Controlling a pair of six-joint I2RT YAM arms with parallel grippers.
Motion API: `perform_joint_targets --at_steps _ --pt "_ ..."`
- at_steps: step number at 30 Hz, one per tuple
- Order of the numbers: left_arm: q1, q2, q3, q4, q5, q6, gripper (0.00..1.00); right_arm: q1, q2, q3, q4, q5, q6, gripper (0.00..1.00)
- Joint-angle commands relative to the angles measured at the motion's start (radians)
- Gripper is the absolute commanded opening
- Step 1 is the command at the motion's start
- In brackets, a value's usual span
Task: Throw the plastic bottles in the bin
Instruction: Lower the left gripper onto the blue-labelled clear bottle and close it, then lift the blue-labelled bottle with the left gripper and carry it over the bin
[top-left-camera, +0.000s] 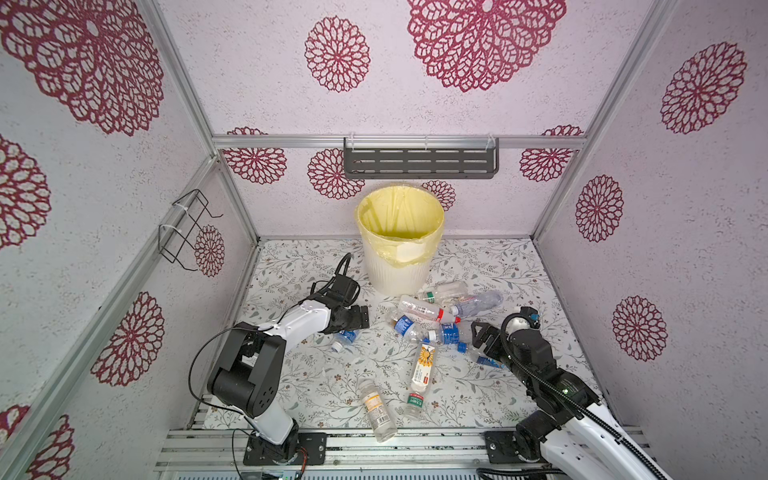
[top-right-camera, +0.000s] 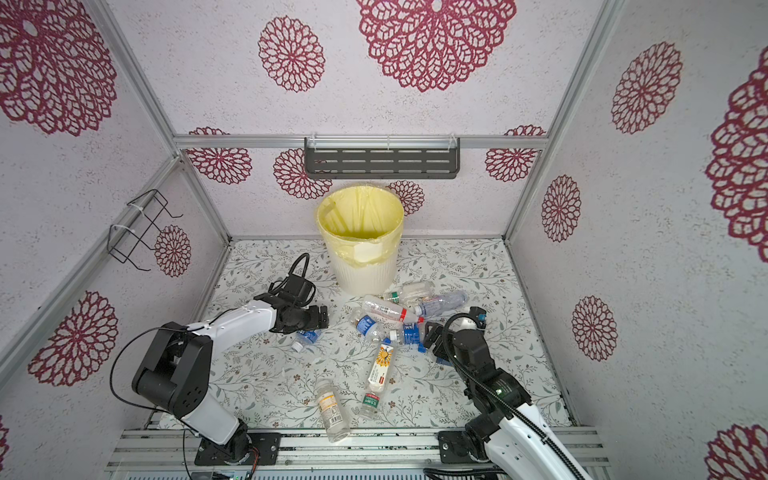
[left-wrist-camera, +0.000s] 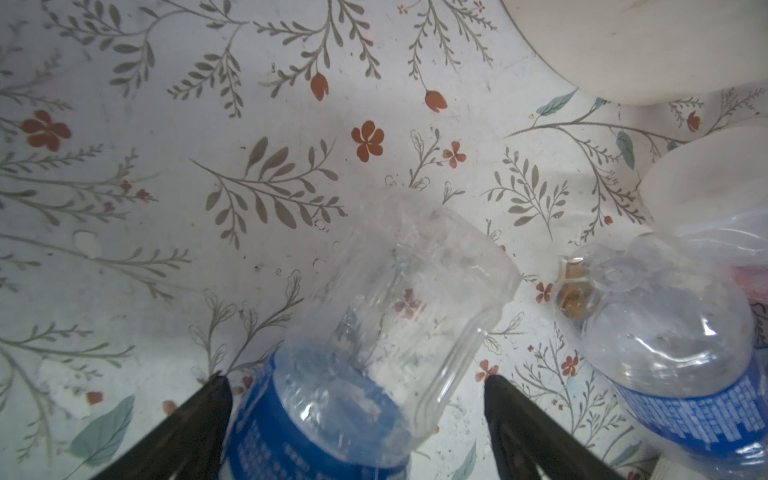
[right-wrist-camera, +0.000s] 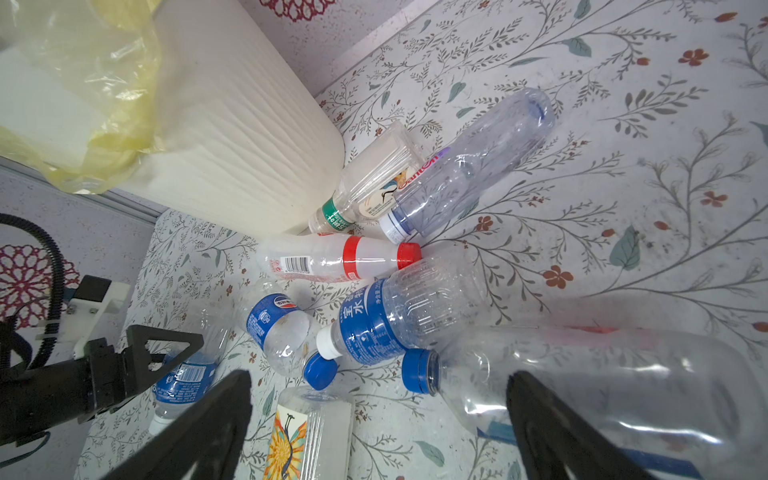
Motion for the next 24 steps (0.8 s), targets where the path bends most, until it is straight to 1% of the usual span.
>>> perform_joint_targets --at_steps 1,6,16,20,24 --pt "-0.009 0.022 0.016 0.026 0.011 0.012 0.94 -0.002 -0.009 0.001 0.025 -0.005 0.010 0.99" --pt "-0.015 0.045 0.022 0.034 0.021 0.011 0.85 -0.001 -0.009 -0.003 0.029 -0.002 0.010 0.99" --pt "-0.018 0.055 0.039 0.023 0.017 0.012 0.61 -0.001 0.000 -0.003 0.039 -0.001 0.009 0.99" --pt "-0.019 0.026 0.049 0.001 0.013 0.003 0.60 -0.002 0.006 -0.002 0.043 -0.003 0.008 0.99" --pt "-0.019 -0.014 0.067 -0.018 0.034 -0.005 0.57 0.000 0.005 -0.003 0.046 -0.003 0.011 0.99"
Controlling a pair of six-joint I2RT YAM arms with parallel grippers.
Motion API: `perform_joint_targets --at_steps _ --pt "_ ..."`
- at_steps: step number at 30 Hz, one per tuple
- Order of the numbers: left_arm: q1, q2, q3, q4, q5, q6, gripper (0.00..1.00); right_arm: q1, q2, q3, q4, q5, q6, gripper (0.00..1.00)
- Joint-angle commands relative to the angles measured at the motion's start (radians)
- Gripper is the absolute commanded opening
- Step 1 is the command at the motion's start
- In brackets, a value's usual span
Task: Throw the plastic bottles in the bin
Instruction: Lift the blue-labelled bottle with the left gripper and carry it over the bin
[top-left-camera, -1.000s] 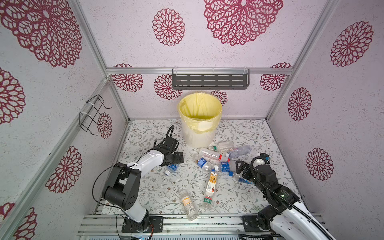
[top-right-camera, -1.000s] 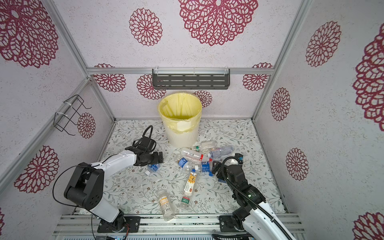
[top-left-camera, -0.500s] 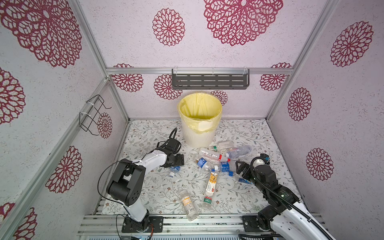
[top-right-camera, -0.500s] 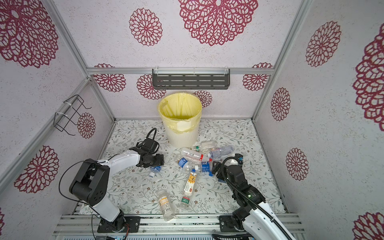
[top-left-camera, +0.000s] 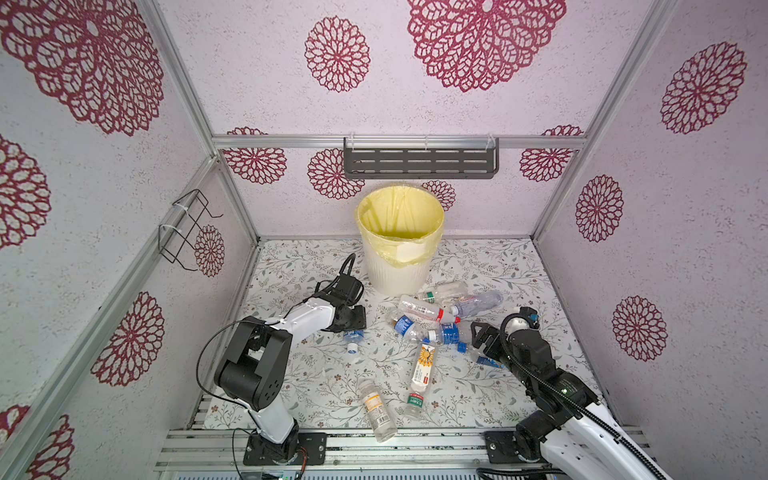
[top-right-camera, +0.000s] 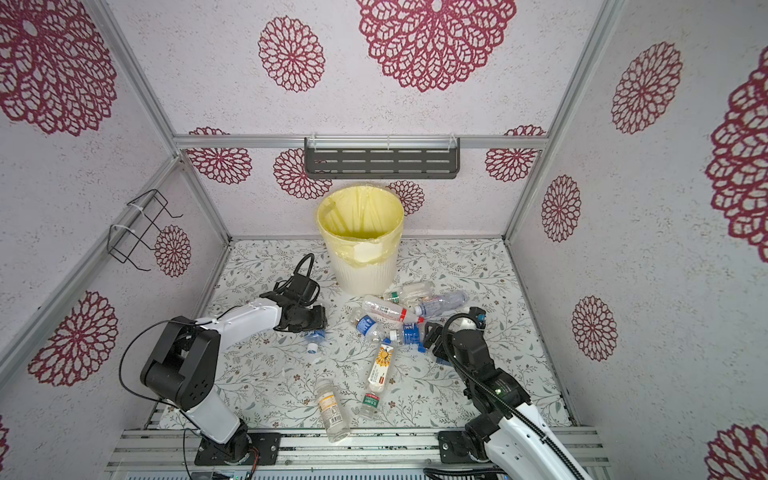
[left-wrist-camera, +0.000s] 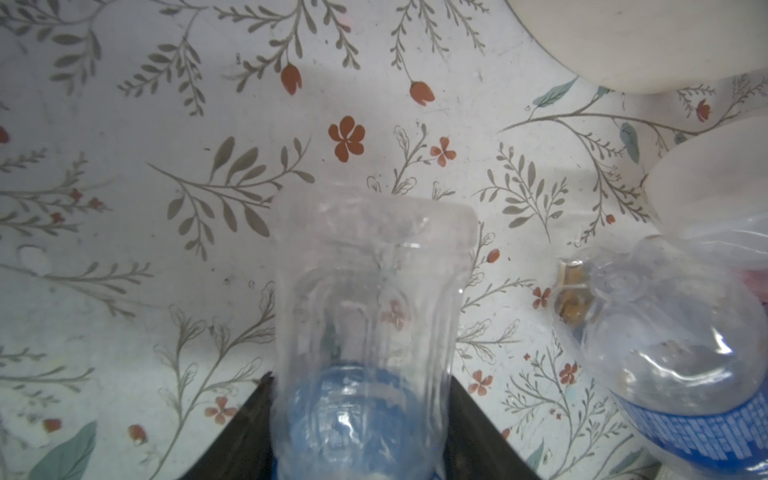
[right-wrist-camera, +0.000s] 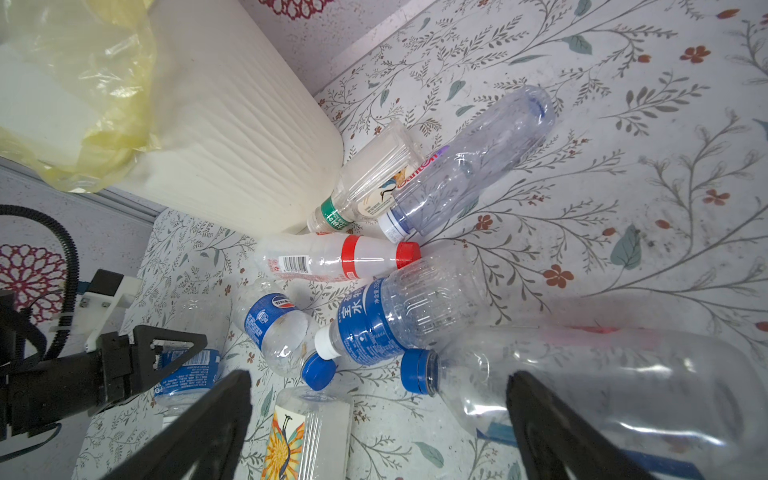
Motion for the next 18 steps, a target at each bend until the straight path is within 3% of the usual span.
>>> perform_joint_targets --at_steps 1,18 --pt "-0.005 -0.066 0.041 -0.022 0.019 -0.002 0.57 -0.002 -0.001 0.005 0.035 -0.002 0.010 0.99" --pt "-0.002 -0.332 0.176 -0.145 0.055 -0.017 0.56 -0.001 -0.006 0.001 0.038 -0.011 0.018 0.99"
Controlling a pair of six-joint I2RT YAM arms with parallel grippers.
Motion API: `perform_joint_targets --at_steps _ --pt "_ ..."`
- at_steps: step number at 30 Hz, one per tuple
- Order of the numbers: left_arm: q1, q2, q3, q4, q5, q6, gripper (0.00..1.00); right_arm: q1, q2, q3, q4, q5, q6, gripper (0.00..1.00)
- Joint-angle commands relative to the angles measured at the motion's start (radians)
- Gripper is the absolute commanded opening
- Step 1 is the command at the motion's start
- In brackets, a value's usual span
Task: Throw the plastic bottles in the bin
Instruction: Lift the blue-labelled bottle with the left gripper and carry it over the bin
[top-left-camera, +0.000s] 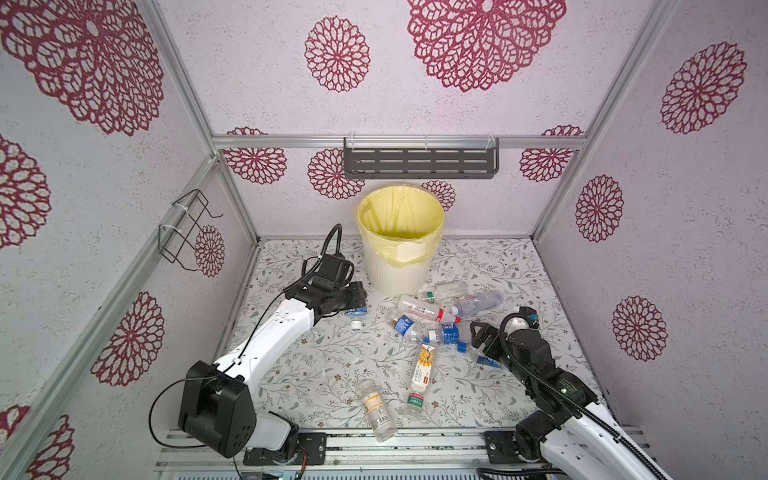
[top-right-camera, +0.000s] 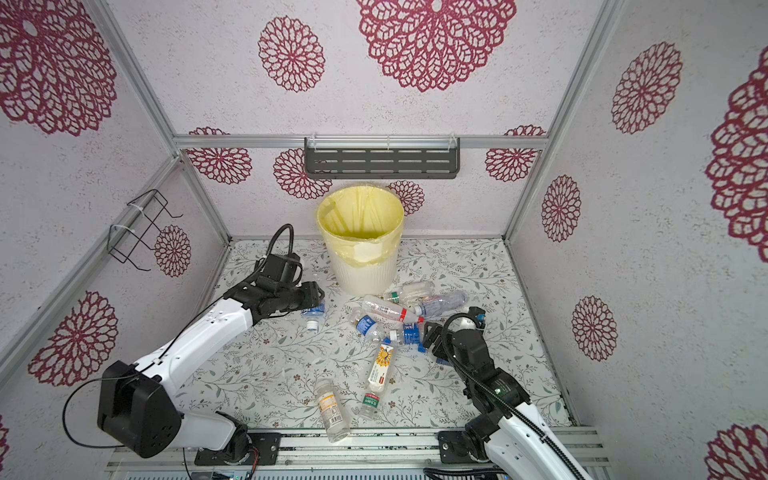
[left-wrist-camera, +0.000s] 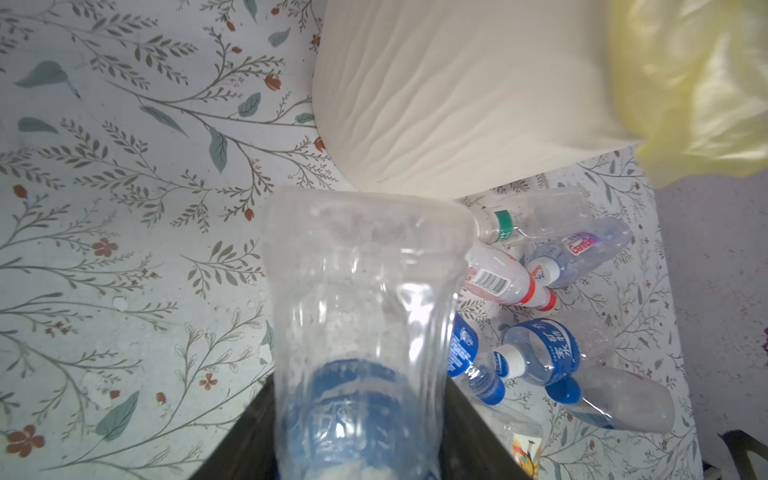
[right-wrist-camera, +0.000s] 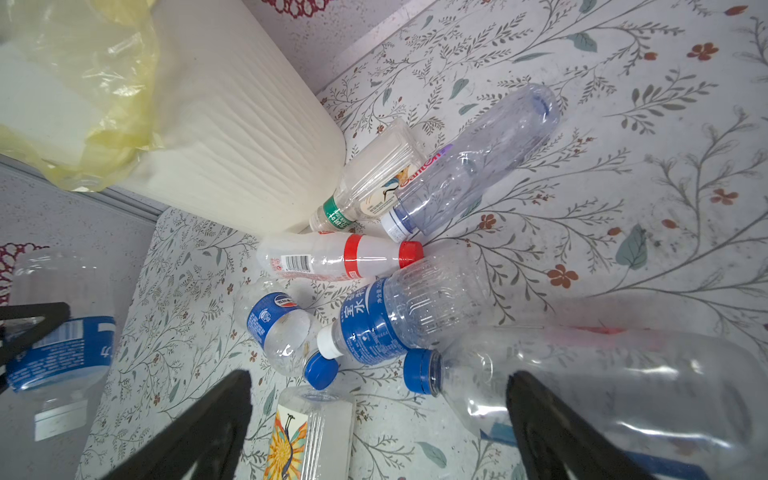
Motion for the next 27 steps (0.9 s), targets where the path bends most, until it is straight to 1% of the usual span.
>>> perform_joint_targets --at_steps 1,13,17,21,27 --pt "0.001 -0.061 0.046 -0.047 0.009 0.005 0.56 -0.001 -0.006 0.003 0.032 -0.004 0.014 0.99" --pt "0.020 -0.244 0.138 -0.046 0.046 -0.042 0.54 -0.002 0.011 0.008 0.044 -0.009 0.013 0.99" --pt "0.028 -0.297 0.149 -0.018 0.049 -0.053 0.54 -0.001 0.016 0.009 0.052 -0.007 0.013 0.99" --pt "0.034 -0.356 0.104 0.047 0.053 -0.079 0.54 -0.002 0.027 0.012 0.057 -0.009 0.010 0.99" --pt "0.034 -0.468 -0.028 0.172 0.047 -0.130 0.54 -0.002 0.029 0.003 0.069 -0.009 0.012 0.99"
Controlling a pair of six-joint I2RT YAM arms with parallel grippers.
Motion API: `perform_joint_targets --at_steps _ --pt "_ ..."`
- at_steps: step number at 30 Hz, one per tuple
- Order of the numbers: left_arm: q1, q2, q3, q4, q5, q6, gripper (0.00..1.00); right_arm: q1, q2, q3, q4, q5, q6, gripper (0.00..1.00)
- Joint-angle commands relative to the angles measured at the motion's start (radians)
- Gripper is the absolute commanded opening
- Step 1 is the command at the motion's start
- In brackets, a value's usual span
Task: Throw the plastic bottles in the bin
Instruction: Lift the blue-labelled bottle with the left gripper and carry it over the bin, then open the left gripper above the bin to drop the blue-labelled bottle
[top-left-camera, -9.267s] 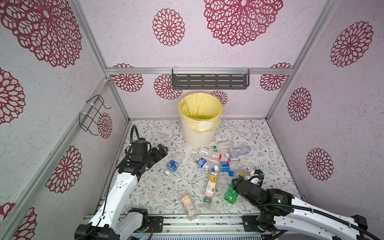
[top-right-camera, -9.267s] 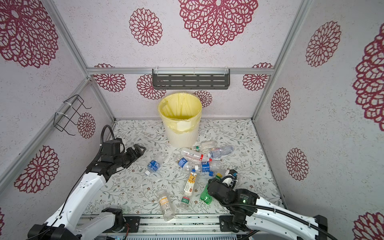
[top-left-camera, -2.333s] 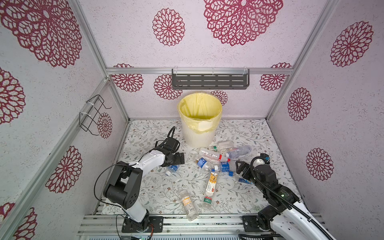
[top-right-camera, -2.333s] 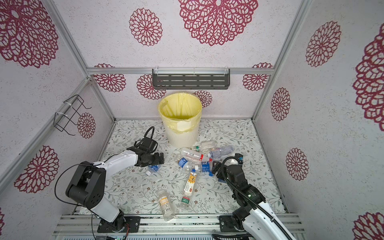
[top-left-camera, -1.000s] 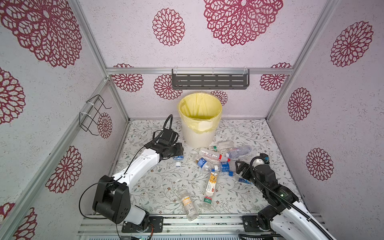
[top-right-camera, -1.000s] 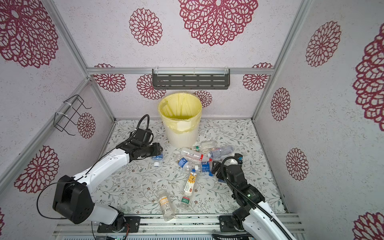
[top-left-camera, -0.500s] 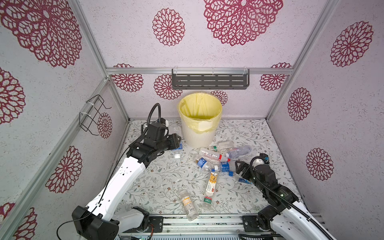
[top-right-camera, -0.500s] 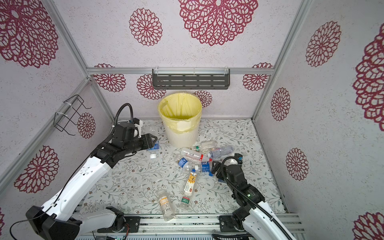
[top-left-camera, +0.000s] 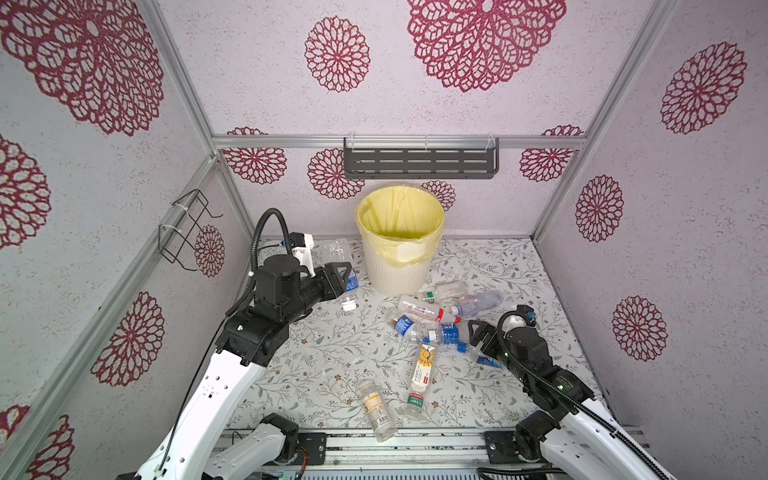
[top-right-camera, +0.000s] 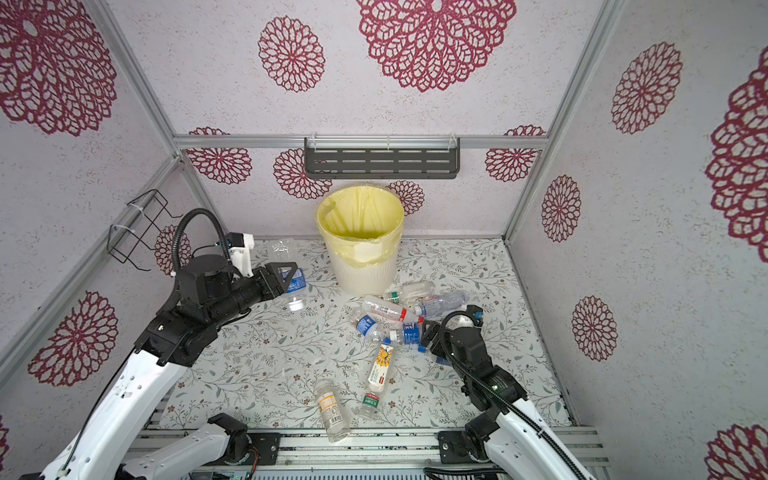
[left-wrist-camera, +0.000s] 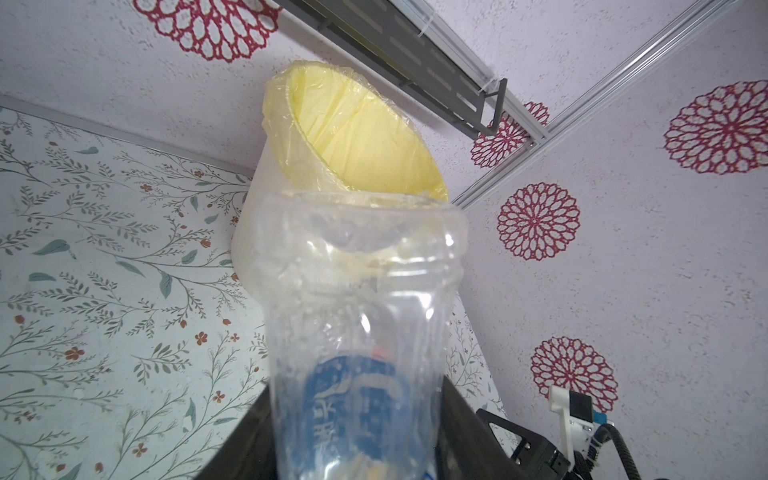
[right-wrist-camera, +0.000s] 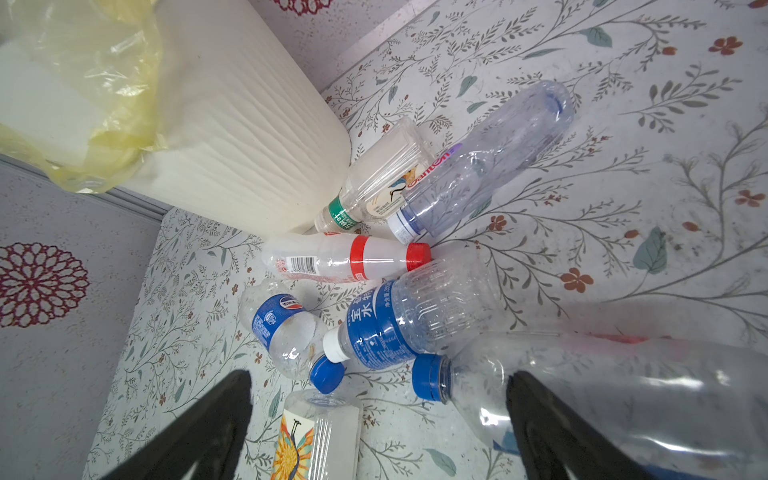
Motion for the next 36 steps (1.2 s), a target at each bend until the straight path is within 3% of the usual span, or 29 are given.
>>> perform_joint_targets --at_steps 1,9,16,24,25,27,28,29,31,33,36 --pt "0.008 -0.057 -0.068 0.111 0.001 -0.040 0.54 -0.001 -0.003 0.000 0.029 0.002 0.008 0.99" --pt "0.007 -0.144 -0.206 0.217 -0.015 -0.096 0.54 -0.001 -0.007 -0.012 0.033 0.000 0.013 0.99" --pt "0.008 -0.049 -0.108 0.199 -0.036 -0.088 0.54 -0.002 -0.008 -0.009 0.032 0.002 0.013 0.99" --pt "0.014 0.379 0.365 0.176 0.029 -0.052 0.55 -0.001 -0.010 -0.006 0.031 0.003 0.022 0.99" --pt "0.018 0.463 0.455 0.193 0.039 -0.040 0.61 -0.001 -0.013 -0.006 0.029 0.004 0.026 0.99" --pt "0.036 0.663 0.696 0.143 0.072 -0.034 0.83 -0.003 -0.016 -0.010 0.030 0.006 0.036 0.99" --pt "0.058 0.794 0.909 0.018 0.107 -0.052 0.92 -0.003 -0.017 -0.009 0.033 0.006 0.039 0.99" --pt "0.082 0.906 1.139 -0.131 0.163 -0.088 0.97 -0.003 -0.016 -0.004 0.032 0.006 0.041 0.99" --pt "0.097 1.061 1.440 -0.278 0.215 -0.102 0.97 -0.002 -0.019 0.011 0.022 0.005 0.039 0.99" --pt "0.097 1.054 1.503 -0.273 0.223 -0.083 0.97 -0.002 -0.028 0.020 0.006 0.010 0.037 0.99" --pt "0.116 0.895 1.299 -0.112 0.283 -0.125 0.97 -0.002 -0.046 0.019 -0.018 0.024 0.035 0.99"
